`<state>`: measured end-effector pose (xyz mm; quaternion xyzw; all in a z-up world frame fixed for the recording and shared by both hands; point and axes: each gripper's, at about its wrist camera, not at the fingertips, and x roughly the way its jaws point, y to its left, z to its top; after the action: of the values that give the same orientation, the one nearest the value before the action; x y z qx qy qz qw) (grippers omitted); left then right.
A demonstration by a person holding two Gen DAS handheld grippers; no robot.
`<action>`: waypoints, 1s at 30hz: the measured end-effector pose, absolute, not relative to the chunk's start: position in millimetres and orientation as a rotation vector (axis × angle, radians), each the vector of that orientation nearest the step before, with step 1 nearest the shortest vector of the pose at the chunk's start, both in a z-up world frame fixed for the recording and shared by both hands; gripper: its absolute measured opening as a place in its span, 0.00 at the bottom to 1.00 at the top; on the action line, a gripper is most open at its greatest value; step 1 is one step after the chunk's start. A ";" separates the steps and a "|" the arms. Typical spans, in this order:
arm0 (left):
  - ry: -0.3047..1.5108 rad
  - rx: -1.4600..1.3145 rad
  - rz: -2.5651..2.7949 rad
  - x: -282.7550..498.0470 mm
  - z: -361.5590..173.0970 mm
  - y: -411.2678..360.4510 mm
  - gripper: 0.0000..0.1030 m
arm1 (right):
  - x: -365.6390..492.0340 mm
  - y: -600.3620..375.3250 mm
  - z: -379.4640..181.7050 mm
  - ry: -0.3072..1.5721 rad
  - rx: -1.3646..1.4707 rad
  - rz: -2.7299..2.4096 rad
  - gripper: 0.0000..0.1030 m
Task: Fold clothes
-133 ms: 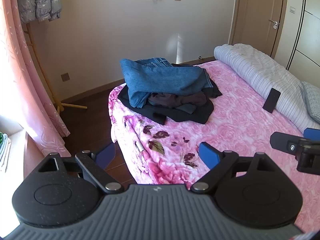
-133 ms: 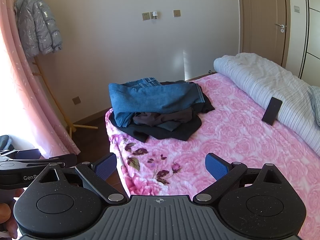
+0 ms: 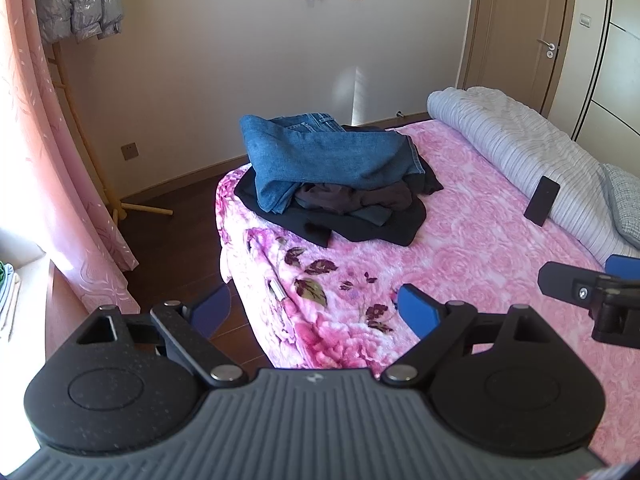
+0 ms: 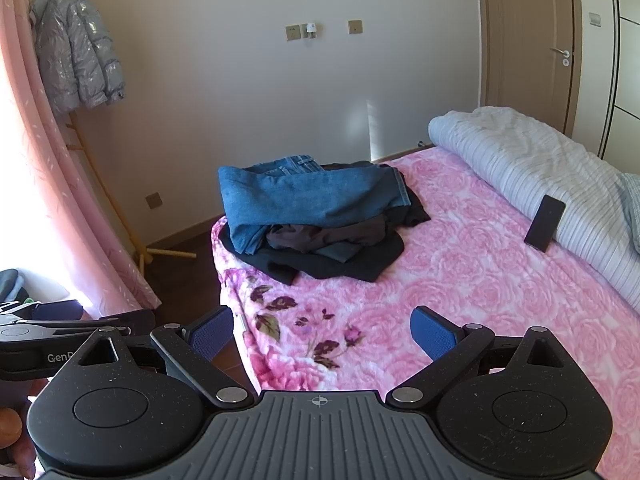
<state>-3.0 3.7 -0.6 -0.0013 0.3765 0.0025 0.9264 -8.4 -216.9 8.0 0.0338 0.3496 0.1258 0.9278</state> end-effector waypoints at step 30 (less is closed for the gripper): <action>0.775 -0.006 -0.003 -9.0 -8.4 -4.9 0.86 | -10.7 -218.1 -0.7 0.726 0.063 0.256 0.95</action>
<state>-9.0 -5.0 -8.4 -0.0029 0.3777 -0.0015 0.9259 -10.7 -218.1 -0.7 0.0306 0.3542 0.1247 0.9263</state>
